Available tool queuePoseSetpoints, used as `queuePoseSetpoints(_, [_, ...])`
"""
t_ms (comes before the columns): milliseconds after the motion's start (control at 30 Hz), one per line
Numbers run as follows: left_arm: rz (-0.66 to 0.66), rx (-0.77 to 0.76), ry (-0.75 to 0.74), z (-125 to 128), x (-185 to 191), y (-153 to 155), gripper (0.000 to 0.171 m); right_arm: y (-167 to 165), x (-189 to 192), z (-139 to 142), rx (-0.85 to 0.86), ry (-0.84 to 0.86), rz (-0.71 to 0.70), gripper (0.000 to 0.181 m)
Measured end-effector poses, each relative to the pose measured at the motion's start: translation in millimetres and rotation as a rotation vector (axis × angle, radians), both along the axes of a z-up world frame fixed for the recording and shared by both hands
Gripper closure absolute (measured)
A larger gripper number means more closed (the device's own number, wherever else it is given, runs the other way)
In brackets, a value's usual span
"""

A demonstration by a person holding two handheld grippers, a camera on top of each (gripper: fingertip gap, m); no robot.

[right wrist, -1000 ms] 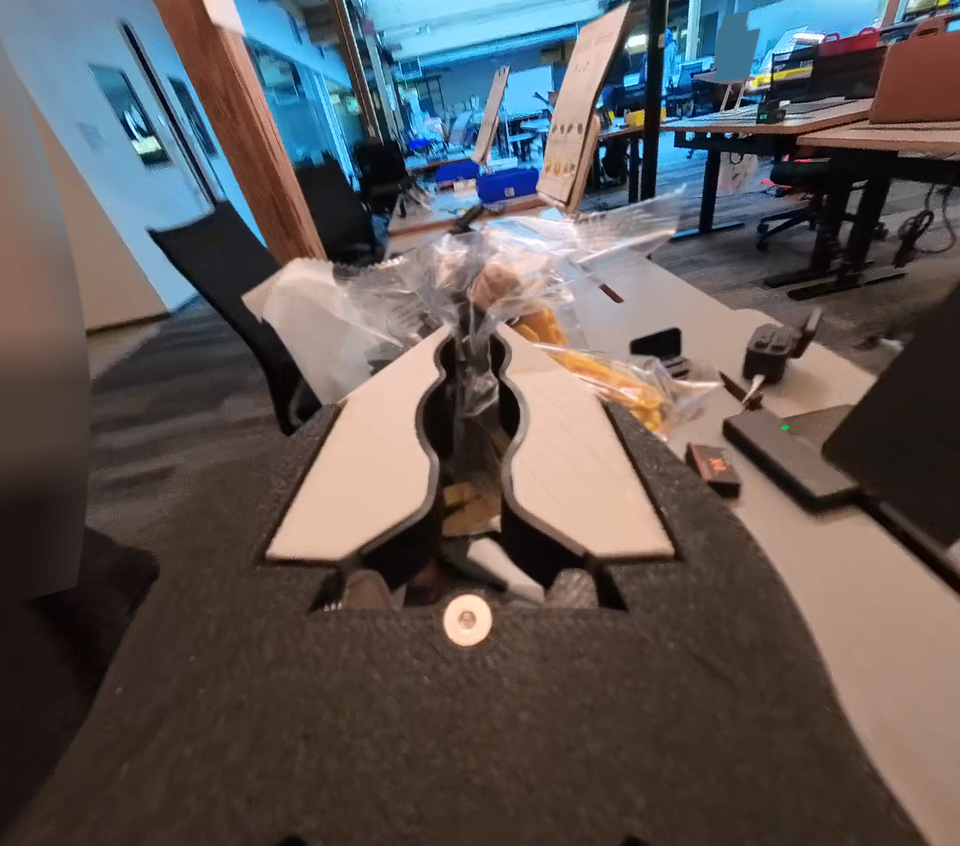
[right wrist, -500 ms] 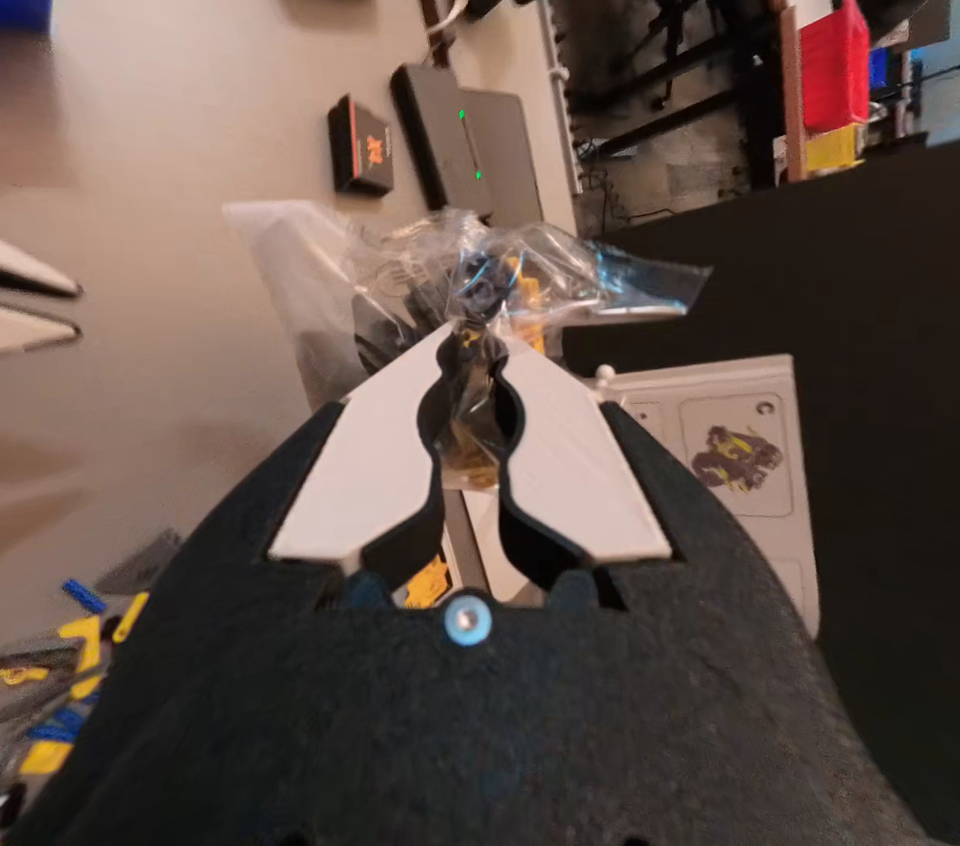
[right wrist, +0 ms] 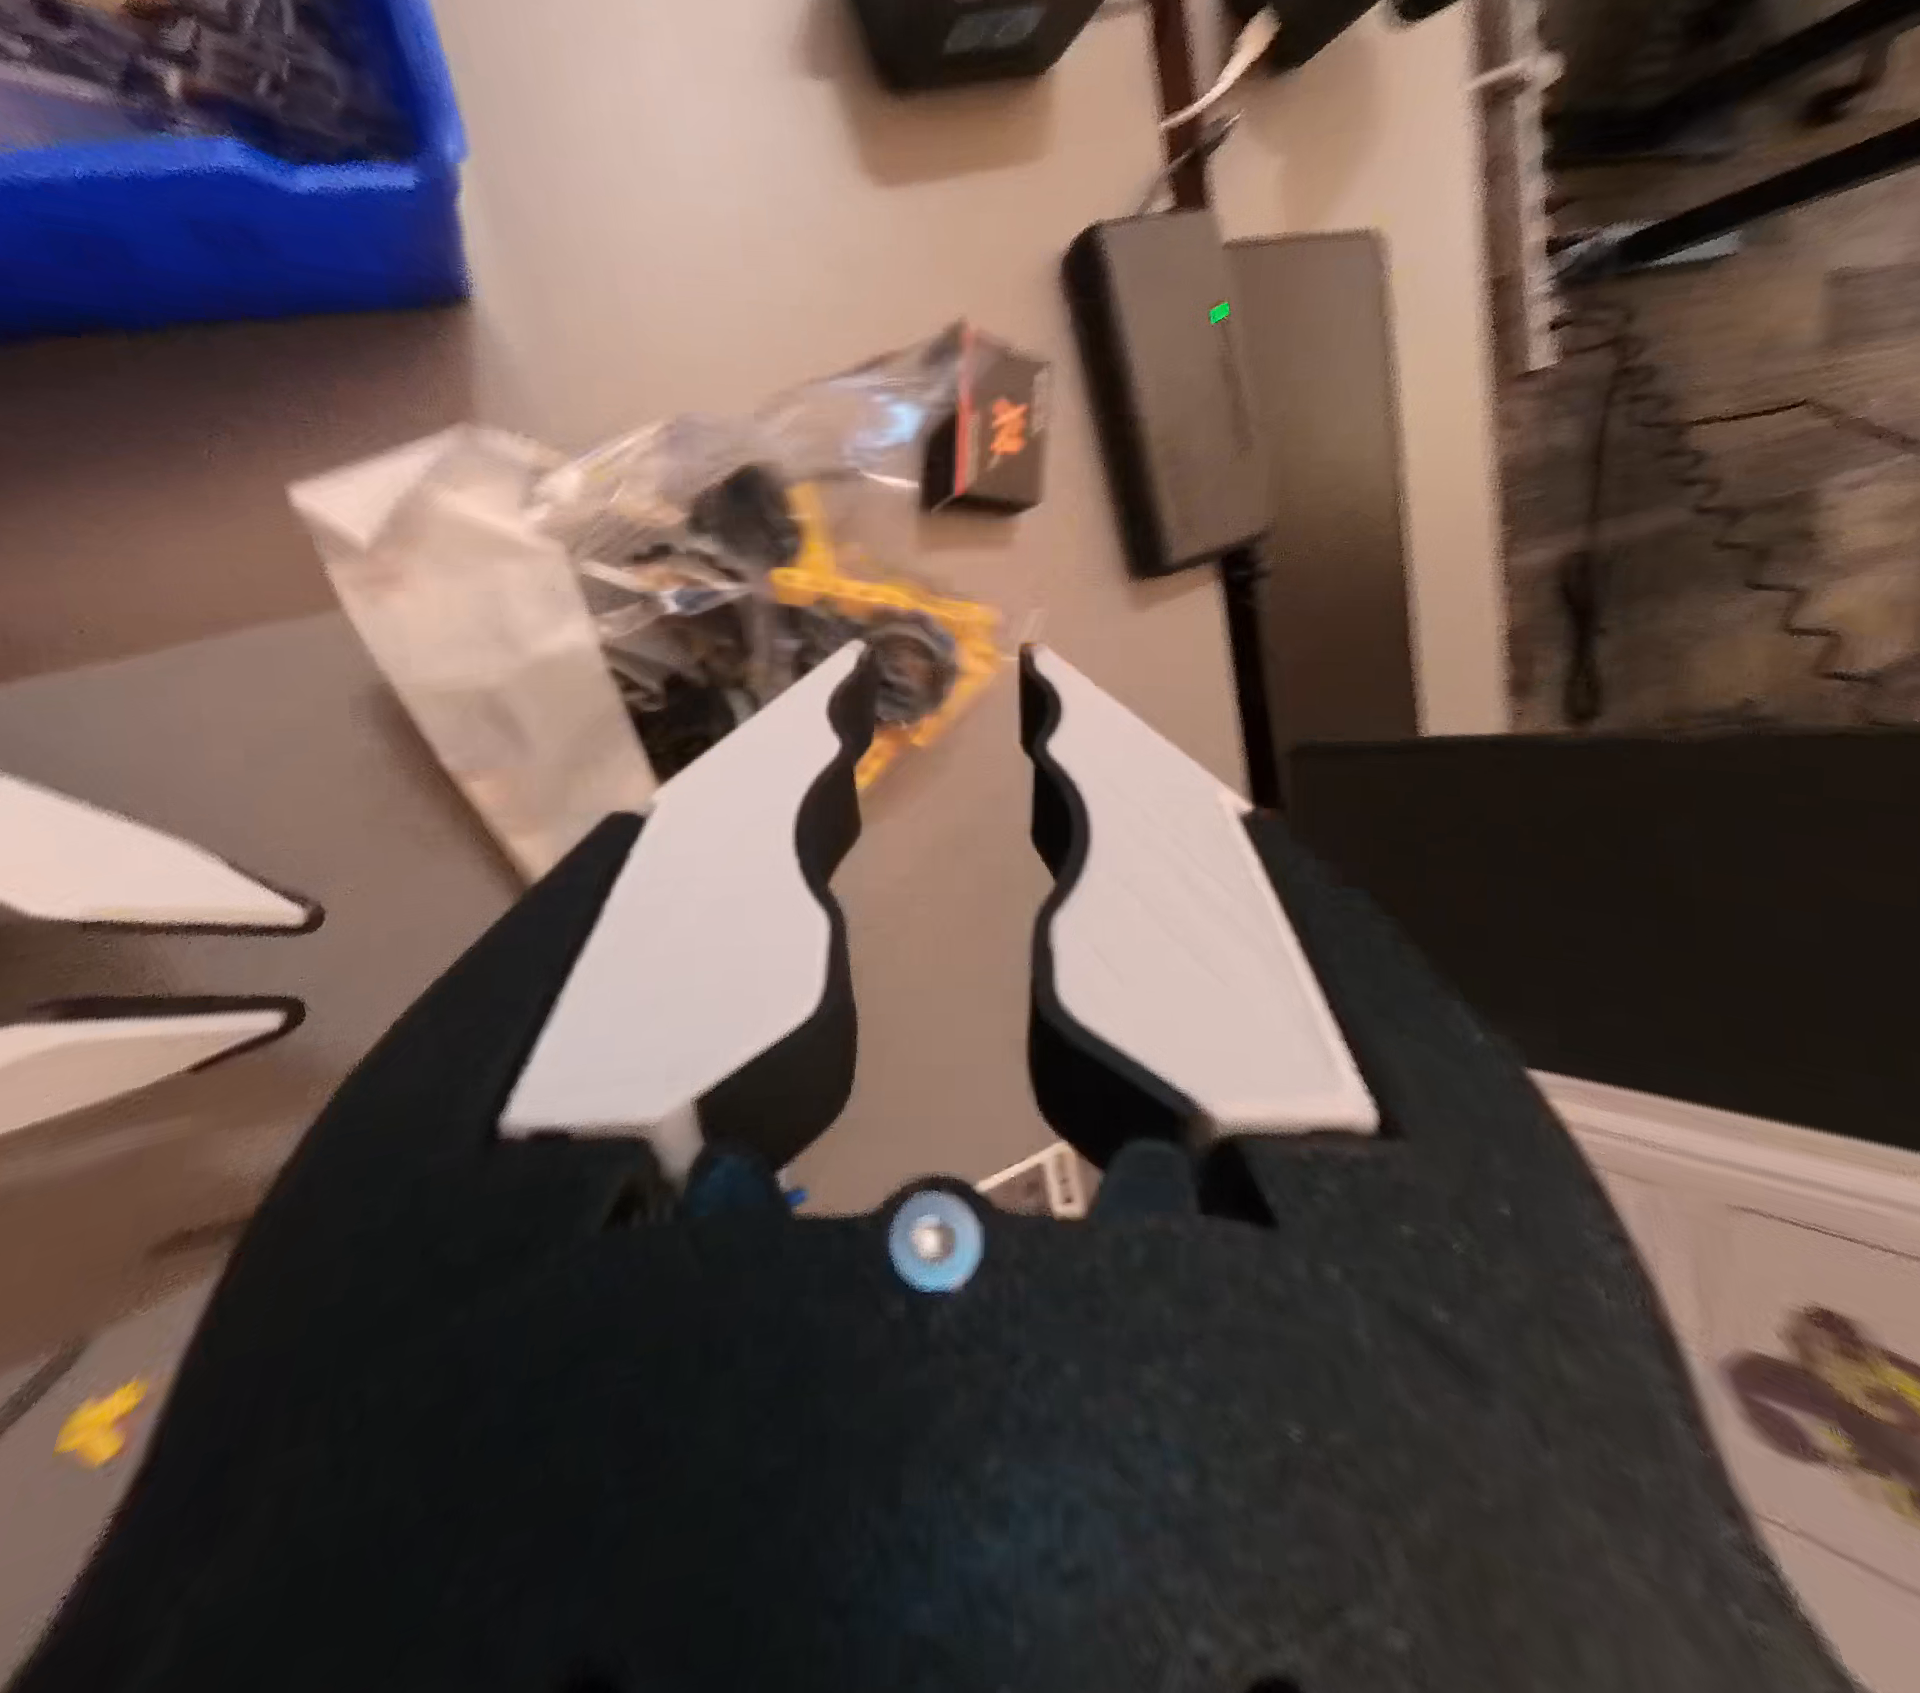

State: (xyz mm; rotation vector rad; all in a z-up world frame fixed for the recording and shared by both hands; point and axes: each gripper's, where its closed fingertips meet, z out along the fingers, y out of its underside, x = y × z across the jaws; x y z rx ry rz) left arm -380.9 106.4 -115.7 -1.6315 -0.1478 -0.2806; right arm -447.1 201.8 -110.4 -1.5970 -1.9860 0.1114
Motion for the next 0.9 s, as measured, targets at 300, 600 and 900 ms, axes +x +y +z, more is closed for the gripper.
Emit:
queuePoseSetpoints(300, [-0.109, -0.197, -0.075, -37.4, 17.1, 11.8, 0.163, -120.9, -57.3, 89.0, -0.158, 0.276, 0.366, 0.151])
queuePoseSetpoints(600, [-0.185, -0.491, 0.141, -95.6, 42.3, 15.7, 0.162, -256.8, -97.3, 37.1, -0.169, -0.008, 0.607, 0.116])
queuePoseSetpoints(900, [-0.23, -0.517, 0.156, -100.5, 52.4, 14.1, 0.162, -262.0, -102.6, -45.6, -0.171, -0.343, 0.531, 0.145])
